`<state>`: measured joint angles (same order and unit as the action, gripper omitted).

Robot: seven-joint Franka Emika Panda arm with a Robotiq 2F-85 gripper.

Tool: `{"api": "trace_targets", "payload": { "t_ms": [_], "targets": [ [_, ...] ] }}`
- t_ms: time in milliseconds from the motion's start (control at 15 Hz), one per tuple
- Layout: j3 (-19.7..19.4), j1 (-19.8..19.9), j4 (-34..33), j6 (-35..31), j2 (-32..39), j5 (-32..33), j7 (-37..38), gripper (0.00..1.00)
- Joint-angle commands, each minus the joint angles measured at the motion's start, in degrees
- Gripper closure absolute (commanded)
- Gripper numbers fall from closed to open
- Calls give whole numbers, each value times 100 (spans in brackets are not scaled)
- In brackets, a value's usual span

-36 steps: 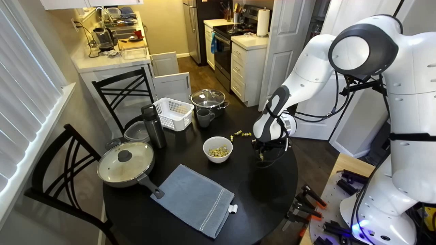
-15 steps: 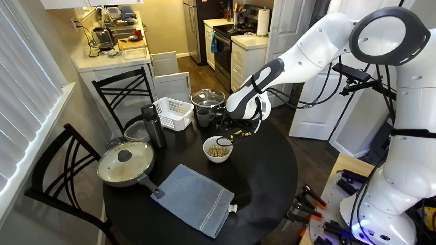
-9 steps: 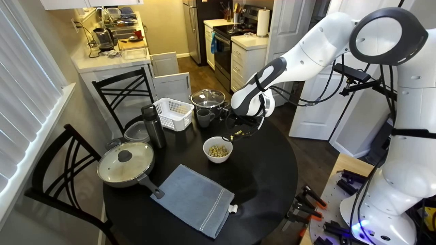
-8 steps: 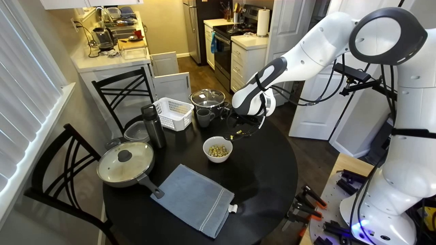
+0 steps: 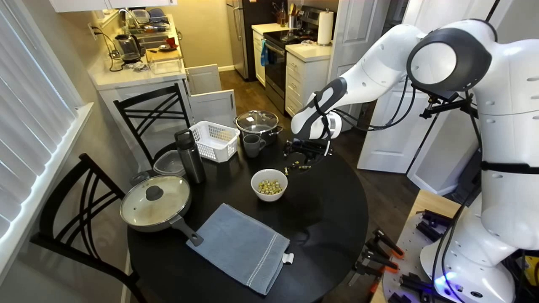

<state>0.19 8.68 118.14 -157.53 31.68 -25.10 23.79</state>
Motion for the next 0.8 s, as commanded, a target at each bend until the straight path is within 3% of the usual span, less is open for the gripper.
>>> {"api": "trace_targets", "payload": {
  "t_ms": [0, 267, 733],
  "targets": [
    [-593, -499, -716, 757, 512, 424, 677, 0],
    [-836, -724, -1318, 1232, 994, 569, 1072, 0],
    [-1077, -823, -2179, 1475, 1800, 771, 1555, 0]
  ]
}}
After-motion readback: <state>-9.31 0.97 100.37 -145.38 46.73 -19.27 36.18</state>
